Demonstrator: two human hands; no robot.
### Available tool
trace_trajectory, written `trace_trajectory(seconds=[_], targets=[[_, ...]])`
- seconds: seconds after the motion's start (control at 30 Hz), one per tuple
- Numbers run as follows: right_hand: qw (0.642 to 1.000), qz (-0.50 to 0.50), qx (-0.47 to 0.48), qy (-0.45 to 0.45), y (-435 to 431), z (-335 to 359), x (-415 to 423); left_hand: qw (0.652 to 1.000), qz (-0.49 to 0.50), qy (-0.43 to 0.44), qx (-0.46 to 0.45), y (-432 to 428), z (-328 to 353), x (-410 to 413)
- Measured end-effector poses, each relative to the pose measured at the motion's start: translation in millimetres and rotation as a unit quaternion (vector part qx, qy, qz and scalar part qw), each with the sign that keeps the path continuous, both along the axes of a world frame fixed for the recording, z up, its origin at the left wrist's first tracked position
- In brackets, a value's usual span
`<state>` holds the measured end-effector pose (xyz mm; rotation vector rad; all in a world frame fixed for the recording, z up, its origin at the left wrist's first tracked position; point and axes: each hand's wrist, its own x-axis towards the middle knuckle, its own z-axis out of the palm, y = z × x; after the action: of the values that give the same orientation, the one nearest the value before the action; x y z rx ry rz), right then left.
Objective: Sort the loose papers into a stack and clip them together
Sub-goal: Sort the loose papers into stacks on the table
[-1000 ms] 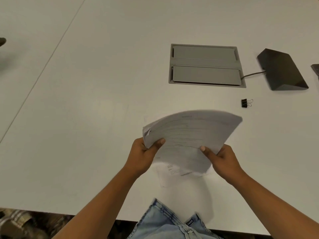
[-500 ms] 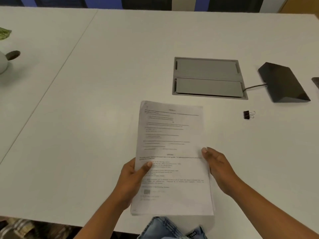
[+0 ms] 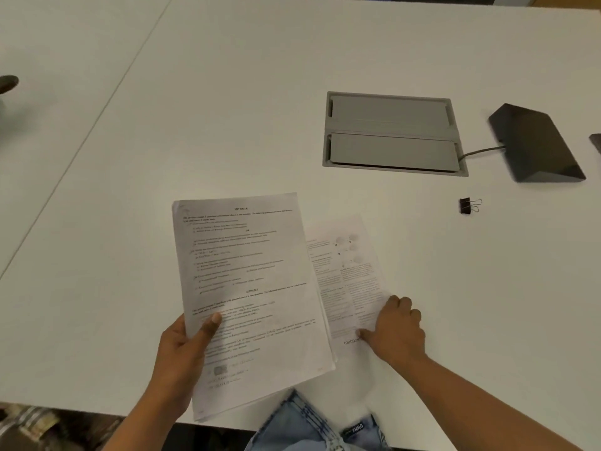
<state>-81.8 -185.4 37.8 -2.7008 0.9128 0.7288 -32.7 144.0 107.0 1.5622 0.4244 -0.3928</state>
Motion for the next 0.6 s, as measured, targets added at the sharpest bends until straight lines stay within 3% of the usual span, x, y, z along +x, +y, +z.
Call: trace_trajectory(seconds=[0.17, 0.3, 0.6], targets=[[0.970, -0.189, 0.132, -0.074, -18, -5, 2, 1.000, 0.001, 0.007, 0.004, 2, 0, 1], [0.939, -0.298, 0.133, -0.106, -49, -7, -8, 1.000, -0.003, 0.007, 0.001, -7, -1, 4], [0.939, -0.281, 0.103, -0.170, -82, -1, -22, 1.000, -0.020, 0.008, -0.002, -33, -3, 9]])
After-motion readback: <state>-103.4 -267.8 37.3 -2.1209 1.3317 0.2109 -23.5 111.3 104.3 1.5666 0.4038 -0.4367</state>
